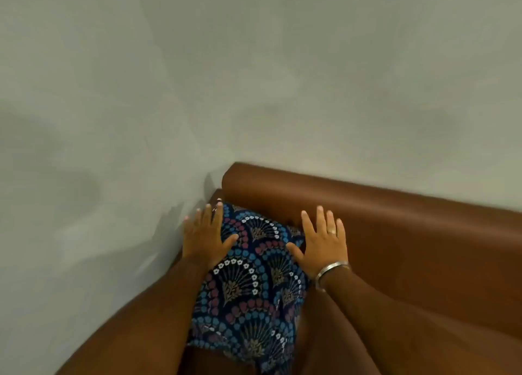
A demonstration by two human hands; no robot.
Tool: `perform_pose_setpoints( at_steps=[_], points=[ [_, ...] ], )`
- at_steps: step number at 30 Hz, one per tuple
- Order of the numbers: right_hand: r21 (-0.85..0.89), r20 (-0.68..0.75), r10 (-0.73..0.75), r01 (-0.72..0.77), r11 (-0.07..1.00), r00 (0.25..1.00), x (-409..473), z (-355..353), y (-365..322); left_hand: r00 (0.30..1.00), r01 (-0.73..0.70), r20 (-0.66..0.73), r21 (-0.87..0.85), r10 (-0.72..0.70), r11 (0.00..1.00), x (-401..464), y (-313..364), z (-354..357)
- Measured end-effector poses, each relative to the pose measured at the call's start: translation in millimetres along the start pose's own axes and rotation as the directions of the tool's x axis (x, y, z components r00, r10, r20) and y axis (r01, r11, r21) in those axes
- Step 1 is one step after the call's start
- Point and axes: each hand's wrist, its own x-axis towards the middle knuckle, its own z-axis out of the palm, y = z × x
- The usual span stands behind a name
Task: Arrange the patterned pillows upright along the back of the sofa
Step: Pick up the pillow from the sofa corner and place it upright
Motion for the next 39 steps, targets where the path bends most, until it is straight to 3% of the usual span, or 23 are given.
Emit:
perform_pose_setpoints(
  at_steps=[2,4,7,8,10,13,15,18,21,23,27,30,33,35,37,39],
  points=[
    [0.210,0.269,0.249,-0.308,0.928,0.931,6.5,33.6,-17.0,0.979,0.190,0.096,-0.123,-0.179,0.974,14.0,-27.9,19.7],
    [0.395,0.525,0.393,-0.625,0.673,0.755,11.2,73.5,-26.5,0.930,0.353,0.212,-0.277,-0.302,0.894,24.4,-52.0,38.4],
    [0.484,0.822,0.272,-0.866,0.126,0.500,22.8,114.5,-36.1,0.869,0.481,0.391,-0.530,-0.302,0.698,35.3,-55.3,48.5],
    [0.464,0.868,0.205,-0.886,-0.015,0.452,22.1,117.5,-39.0,0.865,0.490,0.411,-0.571,-0.287,0.659,36.7,-54.3,45.1],
    [0.456,0.890,0.117,-0.873,-0.174,0.441,17.5,124.1,-34.8,0.863,0.494,0.431,-0.617,-0.263,0.612,34.1,-51.1,35.7],
    [0.447,0.886,-0.008,-0.860,-0.244,0.463,-2.5,100.9,-15.7,0.890,0.448,0.394,-0.653,-0.230,0.611,15.5,-18.0,2.4],
    [0.498,0.844,-0.044,-0.811,-0.306,0.535,-23.1,77.5,14.4,0.918,0.393,0.334,-0.680,-0.215,0.619,-1.3,21.6,-22.4],
    [0.533,0.823,0.011,-0.764,-0.363,0.568,-66.1,55.3,98.7,0.951,0.306,0.267,-0.756,-0.154,0.579,-35.0,106.3,-44.7],
    [0.583,0.799,0.099,-0.724,-0.367,0.593,-115.1,48.6,208.4,0.957,0.280,0.283,-0.855,-0.058,0.437,-75.1,209.2,-23.3],
    [0.610,0.787,0.176,-0.707,-0.357,0.591,-143.9,54.2,288.1,0.931,0.339,0.366,-0.863,0.000,0.376,-92.7,289.2,21.3],
    [0.635,0.771,0.325,-0.622,-0.459,0.548,-194.5,72.1,451.8,0.850,0.455,0.501,-0.854,0.163,0.254,-124.4,465.5,116.2],
    [0.739,0.659,0.557,-0.571,-0.357,0.504,-223.1,96.1,581.4,0.804,0.504,0.533,-0.846,0.262,0.176,-138.0,583.4,173.9],
    [0.814,0.545,0.686,-0.498,-0.298,0.481,-250.3,126.7,696.0,0.730,0.549,0.571,-0.817,0.376,0.175,-140.9,684.8,227.3],
    [0.847,0.503,0.746,-0.420,-0.326,0.436,-258.9,123.4,734.9,0.686,0.552,0.568,-0.814,0.456,0.183,-142.1,744.2,251.5],
    [0.877,0.466,0.746,-0.359,-0.319,0.476,-265.5,119.3,753.4,0.652,0.571,0.578,-0.800,0.491,0.183,-144.5,792.5,265.8],
    [0.883,0.458,0.752,-0.339,-0.325,0.474,-268.3,119.8,757.0,0.661,0.579,0.581,-0.798,0.474,0.171,-143.3,817.4,275.5]
  ],
)
